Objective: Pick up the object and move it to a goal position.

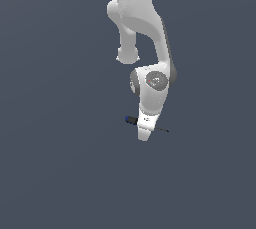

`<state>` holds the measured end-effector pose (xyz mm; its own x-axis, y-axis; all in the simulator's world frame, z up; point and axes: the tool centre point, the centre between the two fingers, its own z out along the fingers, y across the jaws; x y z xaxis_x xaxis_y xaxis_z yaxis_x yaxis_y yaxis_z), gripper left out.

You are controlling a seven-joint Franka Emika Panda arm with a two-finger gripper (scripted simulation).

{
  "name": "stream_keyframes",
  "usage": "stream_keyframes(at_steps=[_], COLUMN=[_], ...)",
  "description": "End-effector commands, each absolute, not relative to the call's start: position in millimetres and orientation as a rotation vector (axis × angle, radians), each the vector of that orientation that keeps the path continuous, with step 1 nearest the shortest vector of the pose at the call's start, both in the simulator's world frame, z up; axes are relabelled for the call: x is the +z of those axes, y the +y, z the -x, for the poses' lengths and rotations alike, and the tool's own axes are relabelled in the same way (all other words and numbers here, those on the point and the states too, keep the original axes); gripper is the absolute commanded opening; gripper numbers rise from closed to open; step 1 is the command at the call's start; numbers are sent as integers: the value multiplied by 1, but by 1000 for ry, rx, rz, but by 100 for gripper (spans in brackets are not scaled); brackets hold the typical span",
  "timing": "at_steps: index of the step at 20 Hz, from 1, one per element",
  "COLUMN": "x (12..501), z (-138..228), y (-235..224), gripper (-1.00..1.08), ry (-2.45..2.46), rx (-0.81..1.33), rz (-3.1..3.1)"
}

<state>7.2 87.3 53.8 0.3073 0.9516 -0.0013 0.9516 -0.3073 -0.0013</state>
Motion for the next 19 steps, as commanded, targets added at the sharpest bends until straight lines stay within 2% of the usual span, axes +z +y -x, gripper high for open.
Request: stream_keyframes(at_steps=[1, 10, 19], x=[62, 82, 90], z=[8, 48, 62], y=[93, 110, 118], gripper=[-100, -100, -100], ry=[-1850, -1850, -1849], rx=[2, 2, 0], rz=[2541, 2541, 2540])
